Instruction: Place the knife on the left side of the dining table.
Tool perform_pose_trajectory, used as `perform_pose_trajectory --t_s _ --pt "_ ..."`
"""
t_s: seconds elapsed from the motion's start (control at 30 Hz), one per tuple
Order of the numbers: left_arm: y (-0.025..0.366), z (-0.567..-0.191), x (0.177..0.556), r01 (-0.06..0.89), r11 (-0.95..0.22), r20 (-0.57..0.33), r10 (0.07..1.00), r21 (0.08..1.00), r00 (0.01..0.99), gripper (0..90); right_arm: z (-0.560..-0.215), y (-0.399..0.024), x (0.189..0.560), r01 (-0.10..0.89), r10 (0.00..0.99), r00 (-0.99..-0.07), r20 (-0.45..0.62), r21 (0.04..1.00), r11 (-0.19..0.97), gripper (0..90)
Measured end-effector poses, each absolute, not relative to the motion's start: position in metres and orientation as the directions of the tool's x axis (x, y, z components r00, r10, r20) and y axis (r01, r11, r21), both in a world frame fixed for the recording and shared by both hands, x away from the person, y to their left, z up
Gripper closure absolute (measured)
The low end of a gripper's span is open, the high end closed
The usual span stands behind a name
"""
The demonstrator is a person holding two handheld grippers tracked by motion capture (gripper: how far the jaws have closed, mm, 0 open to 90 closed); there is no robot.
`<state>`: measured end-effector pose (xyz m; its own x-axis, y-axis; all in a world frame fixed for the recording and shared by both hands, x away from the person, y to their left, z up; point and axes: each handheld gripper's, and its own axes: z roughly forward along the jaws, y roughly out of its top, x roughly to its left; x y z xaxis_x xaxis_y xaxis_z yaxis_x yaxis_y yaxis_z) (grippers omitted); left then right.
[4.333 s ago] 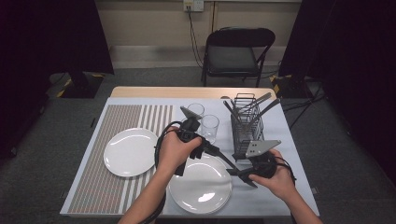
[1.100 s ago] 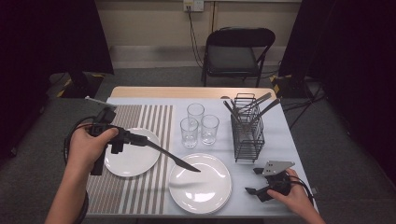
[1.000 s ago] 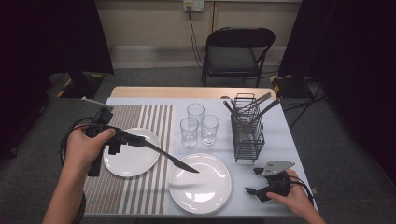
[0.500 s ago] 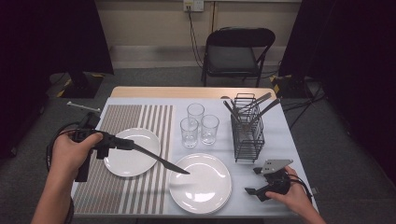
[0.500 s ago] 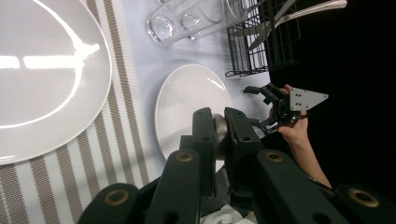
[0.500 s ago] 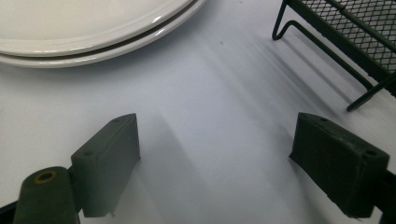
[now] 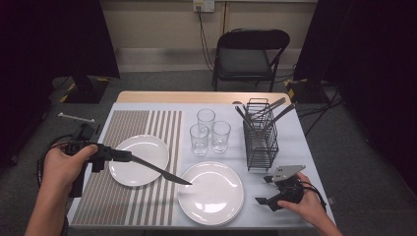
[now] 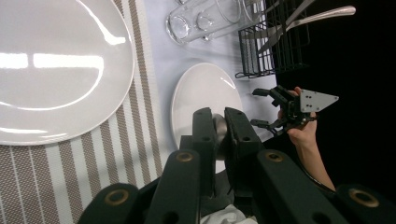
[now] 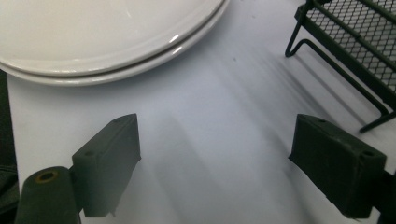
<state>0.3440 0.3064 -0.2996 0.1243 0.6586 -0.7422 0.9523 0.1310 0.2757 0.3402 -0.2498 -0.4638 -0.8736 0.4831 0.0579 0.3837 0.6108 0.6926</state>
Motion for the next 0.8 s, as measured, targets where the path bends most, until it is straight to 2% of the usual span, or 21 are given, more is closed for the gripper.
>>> perform_pose_trajectory --t_s 0.8 --pt "0.328 -0.316 0.33 0.953 0.163 -0.744 0.662 0.256 0.087 83.9 -0.44 -0.226 0.343 0.33 0.429 -0.902 0.046 0.715 0.617 15.3"
